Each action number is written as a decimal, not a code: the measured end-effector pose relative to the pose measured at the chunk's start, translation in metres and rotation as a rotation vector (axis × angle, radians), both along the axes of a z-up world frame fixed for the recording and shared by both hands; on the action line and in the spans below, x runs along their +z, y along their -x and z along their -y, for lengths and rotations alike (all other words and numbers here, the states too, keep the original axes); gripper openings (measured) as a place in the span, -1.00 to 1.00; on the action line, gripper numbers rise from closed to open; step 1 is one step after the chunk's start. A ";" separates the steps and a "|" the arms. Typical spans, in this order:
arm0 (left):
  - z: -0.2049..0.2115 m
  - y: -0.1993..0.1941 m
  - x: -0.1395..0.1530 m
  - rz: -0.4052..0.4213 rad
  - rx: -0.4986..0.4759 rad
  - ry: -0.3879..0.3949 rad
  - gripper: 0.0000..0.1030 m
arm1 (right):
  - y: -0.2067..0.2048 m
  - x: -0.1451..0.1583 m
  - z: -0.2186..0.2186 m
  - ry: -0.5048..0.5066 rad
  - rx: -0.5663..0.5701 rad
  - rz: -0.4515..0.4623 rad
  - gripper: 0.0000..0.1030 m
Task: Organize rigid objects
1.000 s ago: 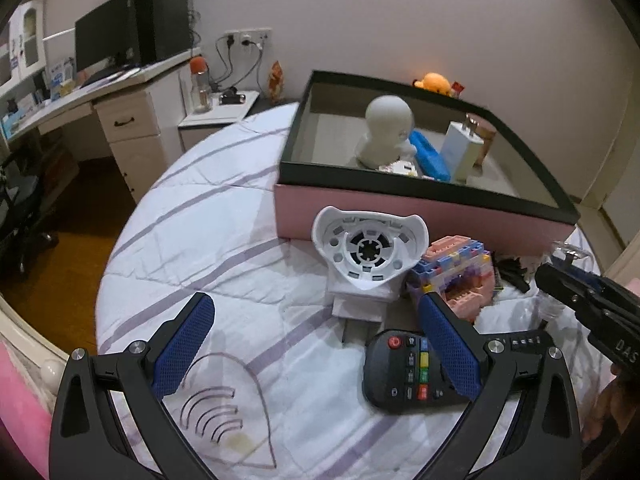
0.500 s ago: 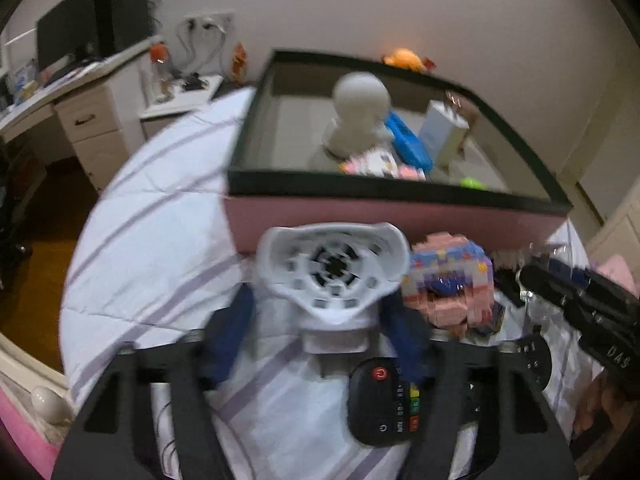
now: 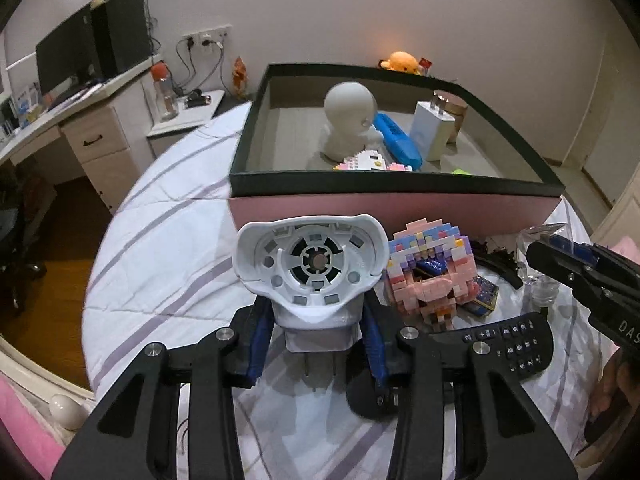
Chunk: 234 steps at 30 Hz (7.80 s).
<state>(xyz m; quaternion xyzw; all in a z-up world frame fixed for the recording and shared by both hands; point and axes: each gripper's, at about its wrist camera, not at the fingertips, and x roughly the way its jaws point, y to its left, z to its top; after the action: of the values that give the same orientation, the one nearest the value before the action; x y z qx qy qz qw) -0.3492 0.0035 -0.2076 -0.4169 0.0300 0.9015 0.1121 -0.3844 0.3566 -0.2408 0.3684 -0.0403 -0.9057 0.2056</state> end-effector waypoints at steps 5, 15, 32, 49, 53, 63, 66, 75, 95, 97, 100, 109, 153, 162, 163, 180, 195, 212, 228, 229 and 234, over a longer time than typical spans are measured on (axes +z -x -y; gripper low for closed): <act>0.006 -0.013 0.013 -0.027 0.001 -0.022 -0.21 | -0.009 0.011 -0.003 0.005 -0.007 -0.029 -0.39; -0.001 -0.041 0.045 -0.100 -0.021 -0.059 -0.21 | -0.037 0.051 0.001 0.013 -0.003 -0.144 -0.39; 0.008 -0.116 0.133 -0.416 0.038 -0.172 -0.21 | -0.087 0.113 0.013 0.000 -0.001 -0.357 -0.39; -0.006 -0.105 0.153 -0.513 0.114 -0.086 -0.21 | -0.073 0.133 0.014 -0.007 -0.002 -0.409 -0.39; -0.012 -0.082 0.149 -0.486 0.104 -0.076 -0.21 | -0.055 0.129 0.016 -0.012 0.004 -0.393 -0.39; -0.022 0.020 0.112 -0.333 0.045 -0.102 -0.21 | 0.019 0.097 0.014 -0.068 -0.006 -0.297 -0.39; -0.034 0.049 0.088 -0.254 0.024 -0.099 -0.21 | 0.044 0.076 0.011 -0.088 -0.016 -0.233 -0.39; -0.056 0.090 0.034 -0.110 0.030 -0.028 -0.20 | 0.079 0.035 0.001 -0.130 -0.047 -0.100 -0.39; -0.019 -0.048 0.110 -0.418 0.169 -0.057 0.99 | -0.033 0.107 -0.009 -0.061 -0.099 -0.346 0.75; -0.016 -0.067 0.119 -0.452 0.184 -0.038 1.00 | -0.056 0.117 -0.008 -0.063 -0.111 -0.400 1.00; -0.012 -0.098 0.128 -0.506 0.216 -0.017 1.00 | -0.081 0.128 -0.007 -0.051 -0.117 -0.451 1.00; -0.011 -0.142 0.135 -0.531 0.176 -0.022 1.00 | -0.126 0.137 -0.003 -0.080 -0.170 -0.511 1.00; 0.010 -0.103 0.033 -0.201 0.166 0.022 1.00 | -0.050 -0.023 0.052 -0.168 0.175 0.050 0.48; 0.026 -0.122 0.037 -0.204 0.192 0.001 1.00 | -0.093 -0.012 0.082 -0.150 0.277 0.031 0.22; 0.029 -0.124 0.037 -0.203 0.201 -0.003 1.00 | -0.093 -0.011 0.084 -0.162 0.264 0.012 0.22; 0.033 -0.131 0.037 -0.196 0.226 0.020 1.00 | -0.068 -0.021 0.107 -0.238 0.319 0.044 -0.13; -0.018 -0.109 0.035 -0.174 0.135 0.033 1.00 | -0.076 -0.017 -0.027 -0.149 -0.031 0.050 -0.13; -0.044 -0.007 0.002 -0.007 0.108 0.004 1.00 | -0.031 -0.022 -0.021 -0.159 -0.055 0.072 -0.13; -0.054 0.005 -0.005 0.036 0.019 -0.043 0.16 | -0.024 -0.023 -0.027 -0.094 -0.028 0.056 -0.14; -0.054 0.002 -0.004 0.031 0.018 -0.036 0.16 | -0.025 -0.022 -0.028 -0.086 -0.029 0.052 -0.14; -0.047 -0.016 0.004 0.006 0.013 -0.029 0.14 | -0.034 -0.019 -0.031 -0.022 -0.016 0.052 -0.14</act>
<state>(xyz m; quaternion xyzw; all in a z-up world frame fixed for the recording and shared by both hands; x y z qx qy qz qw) -0.3329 0.0502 -0.2035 -0.4179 0.0139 0.9014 0.1121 -0.3503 0.3871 -0.2595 0.3937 -0.0384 -0.8979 0.1933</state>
